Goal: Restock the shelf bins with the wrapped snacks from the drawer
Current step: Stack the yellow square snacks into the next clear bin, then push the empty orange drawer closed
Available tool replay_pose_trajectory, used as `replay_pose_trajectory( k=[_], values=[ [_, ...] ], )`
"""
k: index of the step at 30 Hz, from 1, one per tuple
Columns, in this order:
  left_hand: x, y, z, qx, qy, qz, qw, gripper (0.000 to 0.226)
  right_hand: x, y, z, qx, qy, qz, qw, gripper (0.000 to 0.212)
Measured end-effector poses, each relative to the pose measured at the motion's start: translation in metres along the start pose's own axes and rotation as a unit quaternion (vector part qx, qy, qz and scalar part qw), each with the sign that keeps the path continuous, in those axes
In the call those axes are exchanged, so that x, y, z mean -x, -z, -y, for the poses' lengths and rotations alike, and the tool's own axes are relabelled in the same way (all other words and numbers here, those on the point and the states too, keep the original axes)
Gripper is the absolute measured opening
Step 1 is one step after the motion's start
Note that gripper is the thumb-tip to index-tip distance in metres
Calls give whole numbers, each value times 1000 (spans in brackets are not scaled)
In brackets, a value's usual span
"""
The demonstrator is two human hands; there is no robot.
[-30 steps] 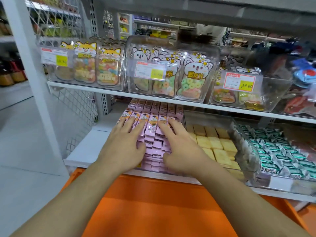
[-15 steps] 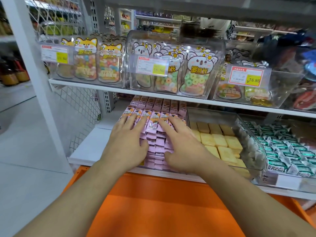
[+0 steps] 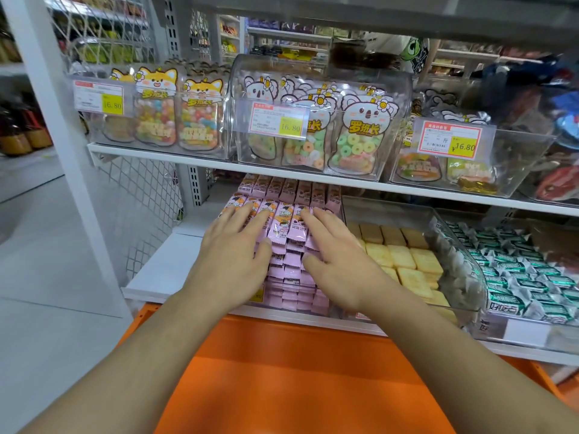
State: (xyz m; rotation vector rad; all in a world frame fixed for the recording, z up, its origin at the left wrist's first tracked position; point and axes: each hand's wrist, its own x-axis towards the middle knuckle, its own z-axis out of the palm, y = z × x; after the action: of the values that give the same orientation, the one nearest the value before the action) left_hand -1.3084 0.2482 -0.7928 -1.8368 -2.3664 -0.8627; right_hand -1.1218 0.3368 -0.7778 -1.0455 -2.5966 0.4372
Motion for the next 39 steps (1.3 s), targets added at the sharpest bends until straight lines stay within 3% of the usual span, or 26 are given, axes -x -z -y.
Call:
replay_pose_trajectory(
  k=[9,15,25,28,31,34,39],
  values=[
    [-1,-5,8,-18,-2,30,999,57,-1,-4,-5,7,-9,-10,1000,68],
    [9,0,0,3,-31,8,999,56,11,7,-7,-1,9,-40,999,68],
    [81,-10,-32,66,-73,8,995,54,115,12,-17,55,-42,-89,994,61],
    [125,-34,-37,62,-94,40,993,54,157,-7,-23,30,-66,-42,996,61],
    [174,-56,-40,76,-69,136,985,59,199,-33,-27,8,-105,60,993,63],
    [225,-77,-40,62,-50,215,973,77,243,-60,-28,34,-150,180,972,63],
    [286,-89,-37,4,-21,336,942,87,291,-86,-27,45,-174,290,940,64]
  ],
)
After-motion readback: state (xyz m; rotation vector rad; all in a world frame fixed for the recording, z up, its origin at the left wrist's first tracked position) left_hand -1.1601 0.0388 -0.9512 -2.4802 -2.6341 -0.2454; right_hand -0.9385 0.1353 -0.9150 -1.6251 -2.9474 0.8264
